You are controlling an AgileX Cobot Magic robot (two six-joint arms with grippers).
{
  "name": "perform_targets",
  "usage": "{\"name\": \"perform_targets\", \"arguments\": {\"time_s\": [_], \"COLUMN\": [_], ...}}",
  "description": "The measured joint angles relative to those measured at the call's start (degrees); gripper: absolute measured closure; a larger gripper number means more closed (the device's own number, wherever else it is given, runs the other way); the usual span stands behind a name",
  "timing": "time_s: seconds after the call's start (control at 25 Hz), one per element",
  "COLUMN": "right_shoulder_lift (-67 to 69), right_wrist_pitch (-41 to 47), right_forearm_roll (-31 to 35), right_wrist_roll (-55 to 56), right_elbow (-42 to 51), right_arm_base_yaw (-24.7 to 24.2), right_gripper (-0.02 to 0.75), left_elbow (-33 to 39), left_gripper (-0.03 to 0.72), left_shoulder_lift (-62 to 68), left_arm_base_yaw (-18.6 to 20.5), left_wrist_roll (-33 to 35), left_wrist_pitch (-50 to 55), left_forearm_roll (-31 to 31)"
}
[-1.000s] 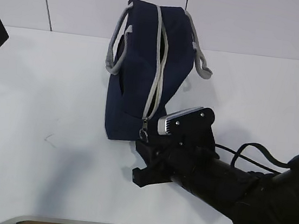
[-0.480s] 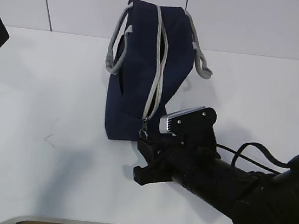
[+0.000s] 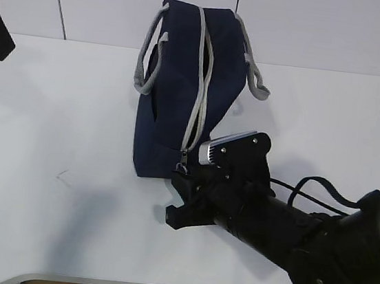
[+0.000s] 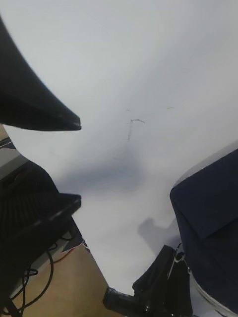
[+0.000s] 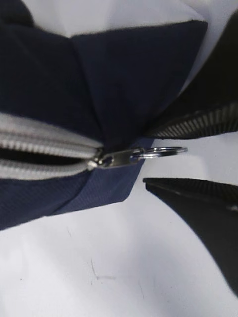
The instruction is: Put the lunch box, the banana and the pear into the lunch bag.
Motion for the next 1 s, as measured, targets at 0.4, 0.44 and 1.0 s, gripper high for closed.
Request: {"name": "perform_targets", "arguments": {"time_s": [0.4, 0.44, 1.0], "right_shoulder_lift": [0.23, 0.23, 0.23], "right_wrist_pitch": [0.0, 0.0, 0.0], "right_forearm_roll": [0.0, 0.0, 0.0], "right_wrist_roll": [0.0, 0.0, 0.71], "right_elbow": [-0.12, -0.12, -0.12], "right_arm_base_yaw": [0.0, 0.0, 0.0], "right_gripper": [0.503, 0.503, 0.672], "left_elbow": [0.0, 0.0, 0.0], "left_gripper": [0.372, 0.372, 0.372], "left_shoulder_lift": [0.0, 0.0, 0.0], "left_arm_base_yaw": [0.0, 0.0, 0.0], "left_wrist_roll": [0.0, 0.0, -0.13], "left_wrist_pitch": [0.0, 0.0, 0.0], "left_forearm_roll": [-0.12, -0.12, -0.12]}}
